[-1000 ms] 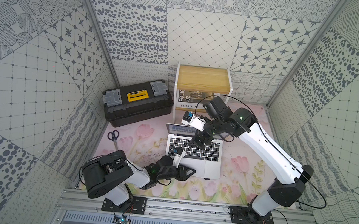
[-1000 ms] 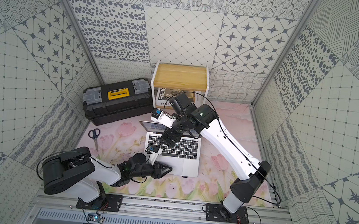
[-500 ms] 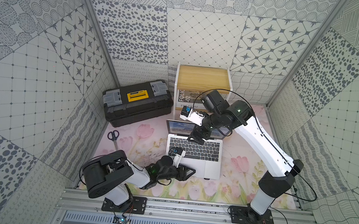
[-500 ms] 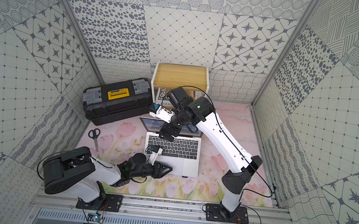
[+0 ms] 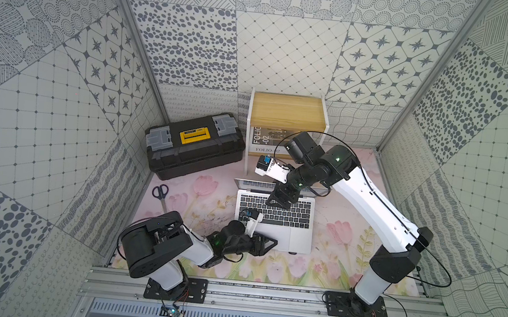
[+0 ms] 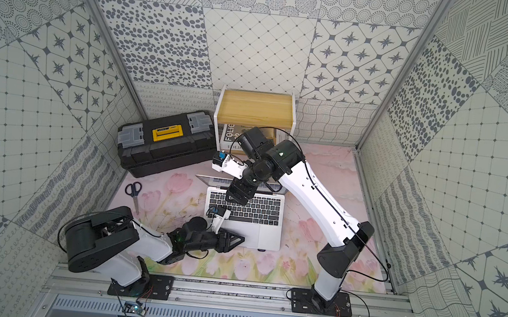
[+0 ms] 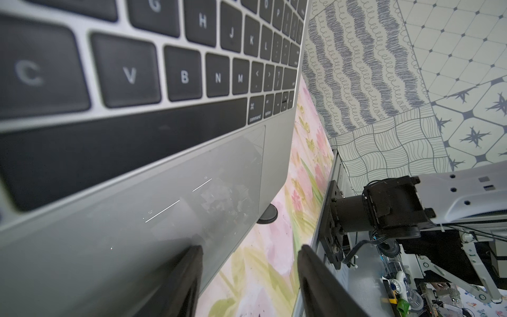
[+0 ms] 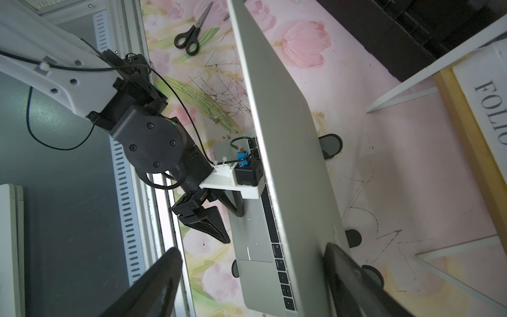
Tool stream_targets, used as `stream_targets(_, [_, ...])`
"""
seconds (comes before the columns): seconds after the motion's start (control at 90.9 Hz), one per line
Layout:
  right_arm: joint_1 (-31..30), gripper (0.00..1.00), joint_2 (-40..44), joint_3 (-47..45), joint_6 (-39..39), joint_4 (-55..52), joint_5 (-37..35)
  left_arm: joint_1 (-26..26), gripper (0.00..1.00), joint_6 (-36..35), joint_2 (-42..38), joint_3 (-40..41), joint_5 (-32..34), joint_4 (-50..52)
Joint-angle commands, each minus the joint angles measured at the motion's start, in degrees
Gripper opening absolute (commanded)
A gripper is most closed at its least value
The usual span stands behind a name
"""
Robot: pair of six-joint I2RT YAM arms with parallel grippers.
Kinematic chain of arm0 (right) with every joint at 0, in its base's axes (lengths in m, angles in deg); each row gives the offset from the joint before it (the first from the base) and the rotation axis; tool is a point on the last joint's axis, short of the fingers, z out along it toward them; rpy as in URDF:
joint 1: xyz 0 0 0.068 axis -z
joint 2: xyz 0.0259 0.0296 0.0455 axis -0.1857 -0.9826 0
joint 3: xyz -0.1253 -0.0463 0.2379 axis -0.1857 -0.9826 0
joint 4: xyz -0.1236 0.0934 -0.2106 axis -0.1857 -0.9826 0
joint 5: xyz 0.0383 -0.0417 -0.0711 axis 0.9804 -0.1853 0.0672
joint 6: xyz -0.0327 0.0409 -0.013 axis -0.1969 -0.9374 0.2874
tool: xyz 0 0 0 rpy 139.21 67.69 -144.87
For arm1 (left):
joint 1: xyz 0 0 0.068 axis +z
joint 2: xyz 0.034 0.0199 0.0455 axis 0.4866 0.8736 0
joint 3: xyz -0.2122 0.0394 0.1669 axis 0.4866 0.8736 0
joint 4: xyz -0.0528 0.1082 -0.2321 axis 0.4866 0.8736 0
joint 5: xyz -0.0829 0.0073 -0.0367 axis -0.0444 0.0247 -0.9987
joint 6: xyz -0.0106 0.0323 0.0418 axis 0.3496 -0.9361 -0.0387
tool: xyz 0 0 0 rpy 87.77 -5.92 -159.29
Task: Close the laptop lid and set it aside
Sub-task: Close the lid of the laptop.
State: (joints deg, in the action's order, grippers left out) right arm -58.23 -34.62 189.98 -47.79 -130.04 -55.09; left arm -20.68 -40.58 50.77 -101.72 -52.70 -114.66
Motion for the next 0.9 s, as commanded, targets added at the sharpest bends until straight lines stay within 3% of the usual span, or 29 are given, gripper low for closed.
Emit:
stream_targets(0.0, [-1.24, 0.85, 2.20, -3.23, -2.53, -1.11, 4.04, 0.05, 0.59, 0.47, 1.86, -0.05, 7.25, 8.03])
stream_targets(0.572, [-3.65, 0.84, 6.27, -15.05, -6.01, 6.18, 7.92, 0.14, 0.60, 1.40, 0.42, 1.37, 7.68, 6.40])
stream_targets(0.891, [-3.57, 0.84, 6.19, -14.66, -5.78, 6.80, 5.67, 1.19, 0.64, 1.80, -12.64, 3.29, 11.57, 17.09])
